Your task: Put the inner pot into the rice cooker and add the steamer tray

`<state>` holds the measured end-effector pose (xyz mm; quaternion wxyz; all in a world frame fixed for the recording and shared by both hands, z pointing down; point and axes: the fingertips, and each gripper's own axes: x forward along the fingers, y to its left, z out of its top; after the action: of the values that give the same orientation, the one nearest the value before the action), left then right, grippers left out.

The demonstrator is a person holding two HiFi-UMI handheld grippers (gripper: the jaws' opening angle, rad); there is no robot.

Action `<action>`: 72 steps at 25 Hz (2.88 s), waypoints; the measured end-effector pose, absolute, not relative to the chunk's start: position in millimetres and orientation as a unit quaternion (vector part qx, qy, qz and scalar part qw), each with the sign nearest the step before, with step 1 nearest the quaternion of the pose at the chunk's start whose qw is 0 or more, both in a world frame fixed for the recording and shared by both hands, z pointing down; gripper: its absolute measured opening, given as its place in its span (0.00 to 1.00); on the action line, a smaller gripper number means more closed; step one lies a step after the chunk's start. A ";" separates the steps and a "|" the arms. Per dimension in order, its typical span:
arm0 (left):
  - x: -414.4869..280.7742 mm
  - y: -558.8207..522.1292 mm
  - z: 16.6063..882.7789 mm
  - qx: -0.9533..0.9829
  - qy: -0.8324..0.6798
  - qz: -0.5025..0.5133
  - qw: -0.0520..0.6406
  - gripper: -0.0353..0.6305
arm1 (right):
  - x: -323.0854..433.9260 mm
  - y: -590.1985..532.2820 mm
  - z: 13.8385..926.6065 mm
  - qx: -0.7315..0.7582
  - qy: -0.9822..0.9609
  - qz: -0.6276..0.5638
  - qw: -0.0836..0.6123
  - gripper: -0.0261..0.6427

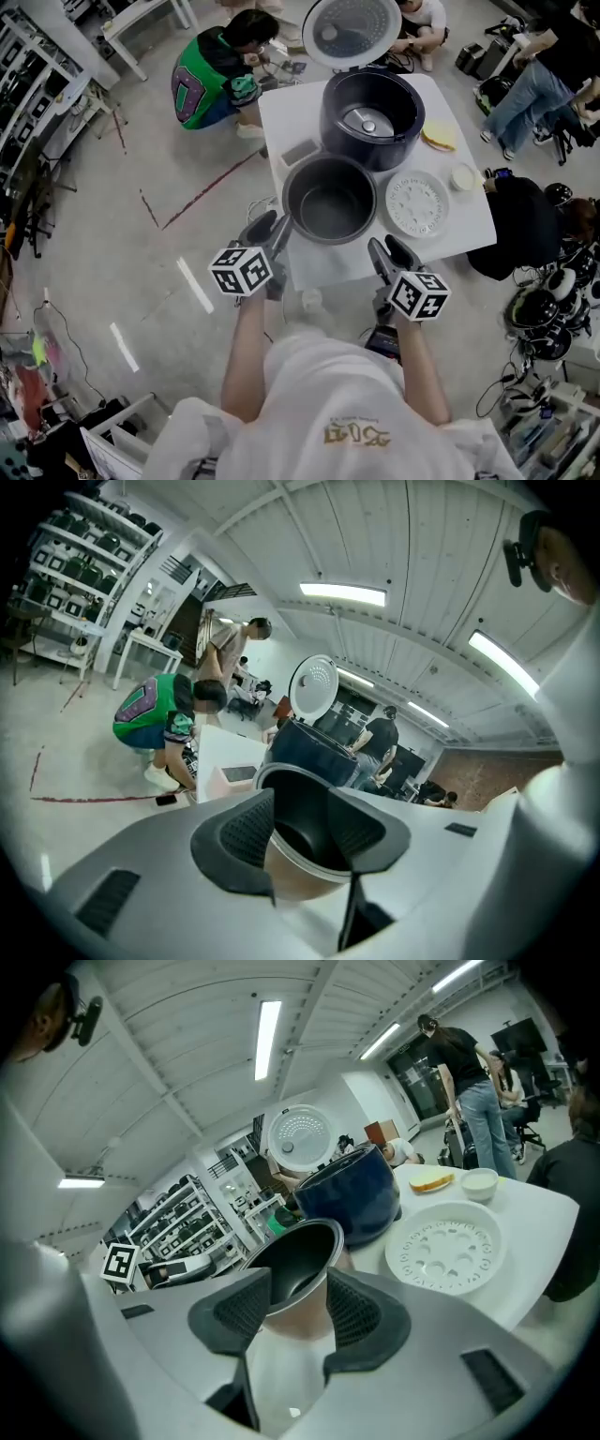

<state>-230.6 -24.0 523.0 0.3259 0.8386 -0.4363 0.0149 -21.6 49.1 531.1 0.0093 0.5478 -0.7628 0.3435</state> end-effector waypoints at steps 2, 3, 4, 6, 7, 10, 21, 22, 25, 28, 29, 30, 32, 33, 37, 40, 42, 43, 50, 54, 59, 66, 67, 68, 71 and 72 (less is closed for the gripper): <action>-231.8 -40.1 530.7 0.840 -0.430 0.021 0.331 0.33 | -23.9 41.0 535.1 0.554 -0.755 0.351 0.009 0.31; -232.4 -47.1 534.5 0.840 -0.427 0.026 0.333 0.33 | -25.0 37.9 536.9 0.558 -0.750 0.355 0.008 0.32; -232.8 -53.6 538.3 0.840 -0.425 0.032 0.335 0.33 | -26.0 35.2 538.7 0.561 -0.746 0.359 0.006 0.32; -232.7 -66.0 546.3 0.840 -0.422 0.046 0.337 0.34 | -26.9 29.6 543.5 0.567 -0.736 0.370 0.001 0.33; -231.8 -71.9 550.2 0.840 -0.421 0.053 0.339 0.34 | -26.9 26.7 546.5 0.568 -0.732 0.375 -0.001 0.33; -226.7 -87.8 560.7 0.841 -0.410 0.071 0.347 0.35 | -26.5 18.7 554.7 0.575 -0.718 0.391 -0.005 0.33; -211.2 -121.7 588.3 0.844 -0.380 0.119 0.359 0.34 | -33.3 -4.5 580.3 0.583 -0.686 0.434 -0.015 0.33; -211.8 -122.9 590.2 0.843 -0.381 0.122 0.359 0.34 | -34.5 -5.6 581.7 0.583 -0.685 0.436 -0.016 0.32; -210.8 -124.4 592.9 0.845 -0.377 0.129 0.357 0.27 | -35.6 -8.0 585.7 0.583 -0.684 0.438 -0.015 0.29; -206.4 -123.9 592.5 0.848 -0.368 0.134 0.356 0.21 | -36.8 -9.6 588.1 0.578 -0.685 0.444 -0.015 0.25; -205.8 -124.1 592.4 0.848 -0.369 0.137 0.354 0.20 | -37.4 -10.3 588.2 0.575 -0.685 0.447 -0.014 0.24; -205.6 -124.4 592.5 0.847 -0.371 0.138 0.354 0.20 | -37.8 -10.7 588.0 0.573 -0.686 0.449 -0.011 0.23; -205.8 -125.3 592.7 0.844 -0.372 0.136 0.361 0.19 | -38.0 -11.4 587.4 0.571 -0.687 0.449 -0.008 0.23; -206.0 -125.6 592.6 0.843 -0.372 0.133 0.366 0.19 | -37.8 -11.6 587.2 0.570 -0.687 0.451 -0.009 0.22; -206.5 -117.7 592.9 0.838 -0.373 0.137 0.374 0.18 | -37.3 -2.7 587.9 0.566 -0.681 0.464 -0.006 0.21; -205.5 -109.7 588.5 0.838 -0.372 0.131 0.378 0.18 | -36.8 5.9 583.0 0.561 -0.682 0.469 -0.013 0.21; -207.4 -109.1 581.8 0.840 -0.373 0.125 0.374 0.18 | -38.7 6.9 577.6 0.558 -0.686 0.467 -0.016 0.21; -209.2 -109.5 577.8 0.841 -0.374 0.122 0.372 0.18 | -40.4 6.7 575.0 0.555 -0.689 0.466 -0.015 0.21; -216.3 -112.0 547.4 0.843 -0.387 0.090 0.363 0.18 | -44.1 -0.1 543.6 0.538 -0.717 0.444 -0.019 0.21; -221.8 -108.8 526.0 0.846 -0.393 0.065 0.354 0.18 | -46.7 -0.1 520.2 0.530 -0.735 0.423 -0.024 0.21; -225.7 -104.1 501.0 0.850 -0.395 0.040 0.346 0.18 | -48.5 2.4 493.1 0.521 -0.752 0.403 -0.036 0.20; -233.5 -107.1 470.3 0.858 -0.396 0.022 0.325 0.18 | -53.8 -3.3 465.7 0.513 -0.764 0.387 -0.058 0.20; -234.0 -107.8 466.5 0.859 -0.397 0.020 0.322 0.18 | -54.0 -4.2 461.9 0.512 -0.766 0.385 -0.061 0.20; -234.2 -108.9 462.7 0.860 -0.396 0.018 0.320 0.18 | -54.1 -5.3 457.7 0.511 -0.768 0.382 -0.063 0.20; -234.3 -112.3 451.3 0.863 -0.394 0.009 0.316 0.18 | -53.9 -9.2 444.7 0.509 -0.773 0.372 -0.069 0.19; -234.5 -113.9 447.2 0.864 -0.393 0.007 0.315 0.18 | -53.8 -11.1 440.4 0.509 -0.775 0.368 -0.072 0.19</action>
<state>-234.5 -113.9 447.2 0.3147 0.8640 -0.3929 0.0067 -53.8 -11.1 440.4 -0.0718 0.5092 -0.7749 0.3676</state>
